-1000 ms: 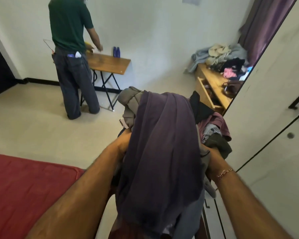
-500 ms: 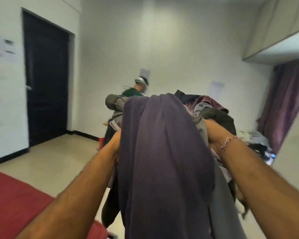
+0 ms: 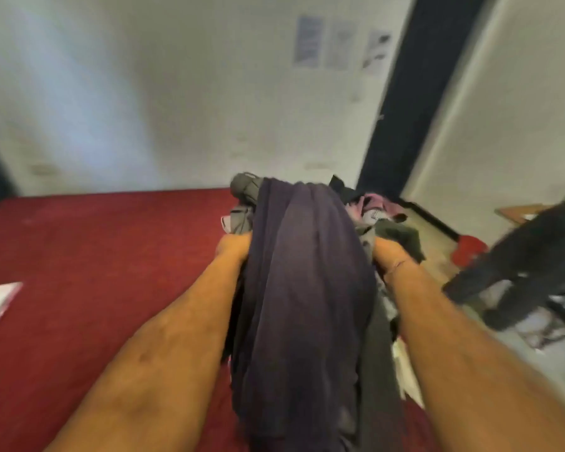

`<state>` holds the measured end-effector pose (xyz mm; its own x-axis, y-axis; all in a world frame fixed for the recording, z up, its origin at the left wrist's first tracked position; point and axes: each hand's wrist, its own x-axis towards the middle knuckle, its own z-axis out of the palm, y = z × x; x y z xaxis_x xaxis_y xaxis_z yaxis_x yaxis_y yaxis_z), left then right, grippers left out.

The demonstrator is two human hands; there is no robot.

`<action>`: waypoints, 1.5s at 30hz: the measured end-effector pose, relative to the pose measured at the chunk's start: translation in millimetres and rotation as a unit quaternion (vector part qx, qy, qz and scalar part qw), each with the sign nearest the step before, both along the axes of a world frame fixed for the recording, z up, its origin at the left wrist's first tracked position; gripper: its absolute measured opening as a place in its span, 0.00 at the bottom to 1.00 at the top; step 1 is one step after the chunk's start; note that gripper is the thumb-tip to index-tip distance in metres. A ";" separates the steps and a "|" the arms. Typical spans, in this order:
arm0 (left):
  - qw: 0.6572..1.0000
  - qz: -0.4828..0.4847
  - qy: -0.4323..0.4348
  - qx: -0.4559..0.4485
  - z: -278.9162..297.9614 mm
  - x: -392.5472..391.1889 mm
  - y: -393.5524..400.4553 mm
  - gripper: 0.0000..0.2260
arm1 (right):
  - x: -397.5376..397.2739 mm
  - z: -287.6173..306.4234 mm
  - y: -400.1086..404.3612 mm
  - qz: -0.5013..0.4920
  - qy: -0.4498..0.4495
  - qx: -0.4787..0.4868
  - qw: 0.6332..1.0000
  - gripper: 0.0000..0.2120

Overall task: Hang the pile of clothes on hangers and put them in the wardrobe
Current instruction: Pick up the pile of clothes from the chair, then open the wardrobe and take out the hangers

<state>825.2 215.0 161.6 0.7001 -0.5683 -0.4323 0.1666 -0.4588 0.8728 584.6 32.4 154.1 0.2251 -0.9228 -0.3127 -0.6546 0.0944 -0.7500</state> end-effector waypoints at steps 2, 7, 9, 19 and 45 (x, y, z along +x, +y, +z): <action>0.963 0.050 -0.164 0.208 -37.2 32.1 49.3 0.44 | 46.2 -37.2 24.7 0.100 0.190 -0.053 0.975 0.40; 0.832 -0.166 -0.412 0.332 -158.5 34.7 159.8 0.48 | 97.5 -105.2 173.6 0.354 0.291 -0.184 0.869 0.45; 0.812 -0.224 -0.429 0.327 -181.7 26.9 173.5 0.46 | 110.1 -126.0 182.4 0.376 0.288 -0.187 0.861 0.43; 0.814 -0.250 -0.456 0.258 -215.3 -6.2 203.3 0.41 | 96.0 -158.3 221.7 0.403 0.289 -0.176 0.850 0.39; 0.842 0.110 -0.404 0.340 -206.1 -216.1 460.9 0.36 | 31.3 -165.3 453.2 0.710 0.045 -0.300 0.636 0.37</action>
<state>609.1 675.9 -44.5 0.9778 -0.2000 0.0628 -0.2096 -0.9340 0.2894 615.9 485.6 -11.2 0.9705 0.2308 -0.0699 0.1965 -0.9248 -0.3257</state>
